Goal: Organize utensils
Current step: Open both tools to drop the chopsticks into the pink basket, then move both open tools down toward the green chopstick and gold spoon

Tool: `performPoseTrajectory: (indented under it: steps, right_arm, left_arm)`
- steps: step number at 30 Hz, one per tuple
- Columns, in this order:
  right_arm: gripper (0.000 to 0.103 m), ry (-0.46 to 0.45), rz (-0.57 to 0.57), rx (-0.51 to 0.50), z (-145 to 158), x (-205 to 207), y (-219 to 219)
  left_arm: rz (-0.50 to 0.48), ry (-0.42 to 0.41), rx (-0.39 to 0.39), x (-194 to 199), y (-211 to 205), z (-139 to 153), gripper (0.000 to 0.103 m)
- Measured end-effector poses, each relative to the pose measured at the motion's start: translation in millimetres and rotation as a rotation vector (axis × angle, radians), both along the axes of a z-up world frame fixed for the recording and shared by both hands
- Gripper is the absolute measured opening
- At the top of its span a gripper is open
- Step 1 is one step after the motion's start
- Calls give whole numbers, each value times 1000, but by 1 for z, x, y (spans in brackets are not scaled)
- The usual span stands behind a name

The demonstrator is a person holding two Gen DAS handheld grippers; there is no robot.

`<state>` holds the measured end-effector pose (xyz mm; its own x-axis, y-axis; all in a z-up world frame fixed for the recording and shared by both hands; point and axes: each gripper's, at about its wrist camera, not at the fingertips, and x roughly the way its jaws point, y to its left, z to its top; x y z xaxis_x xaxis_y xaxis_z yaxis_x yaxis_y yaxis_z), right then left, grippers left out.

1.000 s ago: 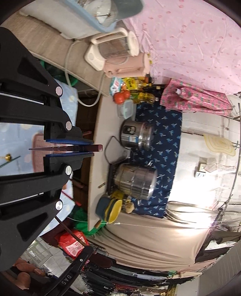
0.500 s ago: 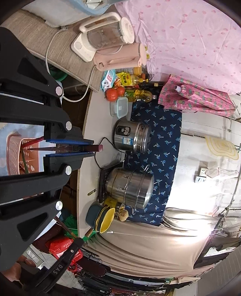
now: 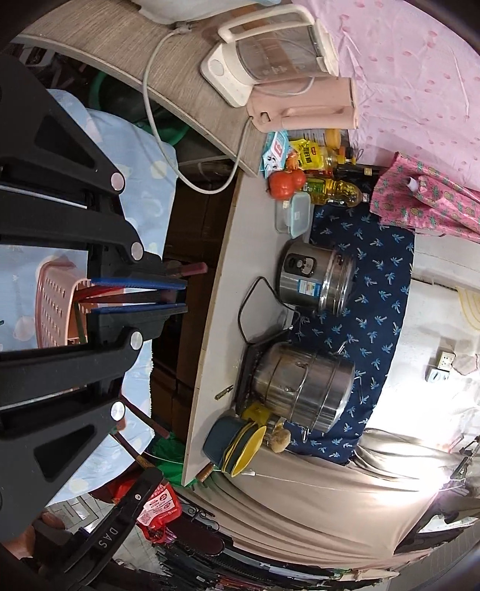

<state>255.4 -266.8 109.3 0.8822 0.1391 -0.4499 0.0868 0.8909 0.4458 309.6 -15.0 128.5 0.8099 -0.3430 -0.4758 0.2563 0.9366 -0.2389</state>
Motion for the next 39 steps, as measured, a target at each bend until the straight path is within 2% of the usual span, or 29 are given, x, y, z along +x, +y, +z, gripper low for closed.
performPoseTrajectory:
  steps: [2,4,6,9,15,24,39]
  right_arm:
    - [9,7,-1,-7,-4,-2,1]
    - [16,7,-15,-13,-7,-7,1]
    - [29,4,-26,-11,-9,-12,-1]
    - [36,2,-37,-13,-11,-19,-1]
    - [37,11,-29,-40,-14,-39,4]
    - [37,59,29,-97,-30,-84,28]
    - [37,117,98,-177,-56,-162,67]
  left_arm:
    - [6,2,3,-2,1,-4,9]
    - [14,5,7,-4,2,-7,14]
    - [25,11,5,-6,4,-10,33]
    - [48,11,5,-11,8,-12,46]
    - [57,16,28,-28,11,-15,47]
    - [62,27,133,-71,4,-23,47]
    - [25,107,171,-143,-1,-57,47]
